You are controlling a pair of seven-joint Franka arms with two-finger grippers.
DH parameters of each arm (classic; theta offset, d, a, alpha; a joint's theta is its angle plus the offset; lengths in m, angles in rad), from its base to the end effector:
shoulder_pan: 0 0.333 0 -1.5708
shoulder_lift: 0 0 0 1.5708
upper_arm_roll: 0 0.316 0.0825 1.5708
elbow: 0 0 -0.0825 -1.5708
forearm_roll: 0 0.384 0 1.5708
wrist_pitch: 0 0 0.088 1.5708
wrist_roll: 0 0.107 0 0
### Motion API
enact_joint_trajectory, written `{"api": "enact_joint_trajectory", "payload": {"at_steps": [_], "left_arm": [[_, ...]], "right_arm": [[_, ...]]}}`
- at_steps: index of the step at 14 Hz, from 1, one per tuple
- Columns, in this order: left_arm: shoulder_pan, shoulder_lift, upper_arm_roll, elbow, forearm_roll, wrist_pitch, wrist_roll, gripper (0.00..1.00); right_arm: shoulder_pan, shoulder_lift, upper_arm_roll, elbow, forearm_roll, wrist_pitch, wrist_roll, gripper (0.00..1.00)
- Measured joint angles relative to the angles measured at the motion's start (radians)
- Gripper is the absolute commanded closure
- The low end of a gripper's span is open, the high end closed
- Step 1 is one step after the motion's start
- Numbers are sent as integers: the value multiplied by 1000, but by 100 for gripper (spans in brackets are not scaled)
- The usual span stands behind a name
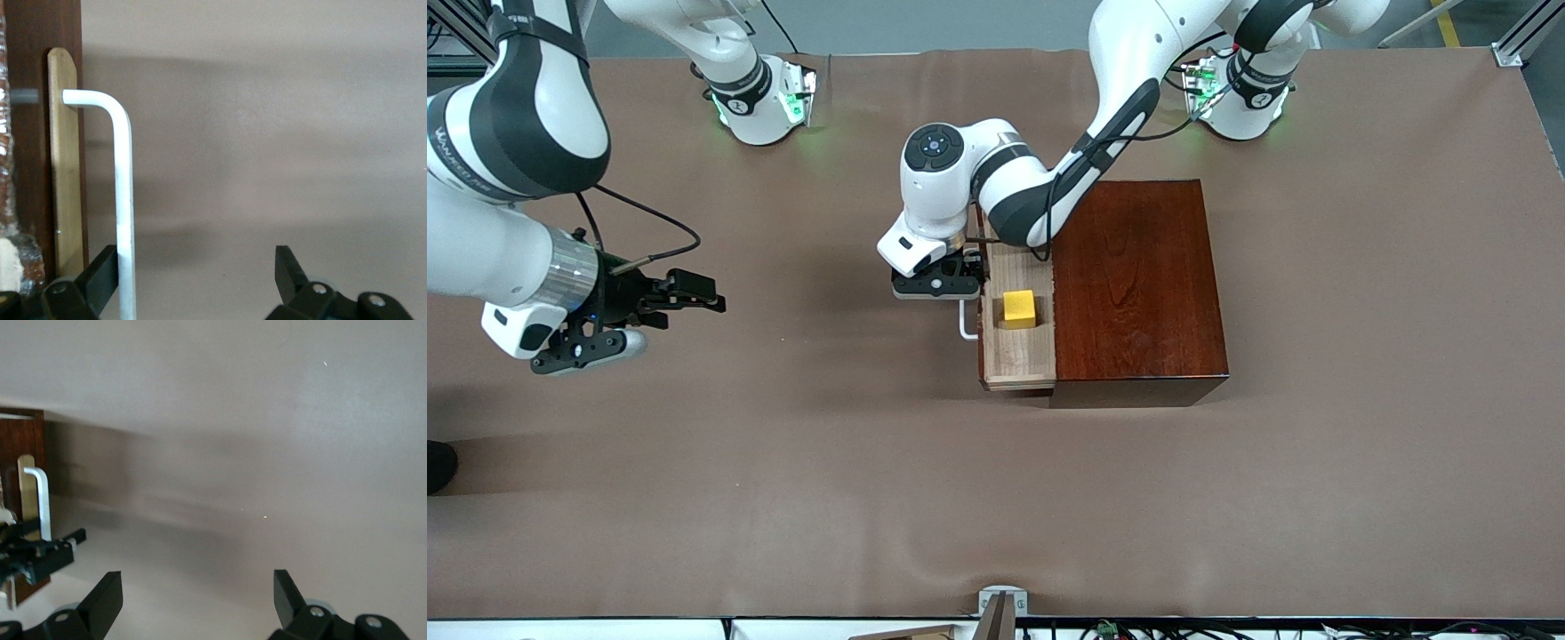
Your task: Open drawer, take yellow block, close drawer
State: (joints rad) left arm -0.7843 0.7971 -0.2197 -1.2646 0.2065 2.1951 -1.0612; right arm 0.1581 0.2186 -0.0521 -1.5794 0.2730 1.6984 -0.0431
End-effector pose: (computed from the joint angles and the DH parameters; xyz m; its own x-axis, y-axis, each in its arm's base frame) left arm 0.4527 -0.6148 0.3014 0.9948 0.0311 0.0974 0.0194 -0.9927 0.1186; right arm 0.6129 0.0937 0.5056 0.9893 0.1127 -0.0924 0.0858 -0.9629 -0.2560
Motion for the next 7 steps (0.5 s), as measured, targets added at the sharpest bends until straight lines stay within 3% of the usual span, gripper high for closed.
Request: {"api": "enact_joint_trajectory", "payload": {"at_steps": [3, 7], "left_arm": [[0, 0, 0, -1, 0, 3, 0, 0], [0, 0, 0, -1, 0, 6, 0, 0]], "right_arm": [[51, -3, 2, 7, 0, 0, 215, 0], [65, -3, 0, 10, 0, -9, 362, 0]]}}
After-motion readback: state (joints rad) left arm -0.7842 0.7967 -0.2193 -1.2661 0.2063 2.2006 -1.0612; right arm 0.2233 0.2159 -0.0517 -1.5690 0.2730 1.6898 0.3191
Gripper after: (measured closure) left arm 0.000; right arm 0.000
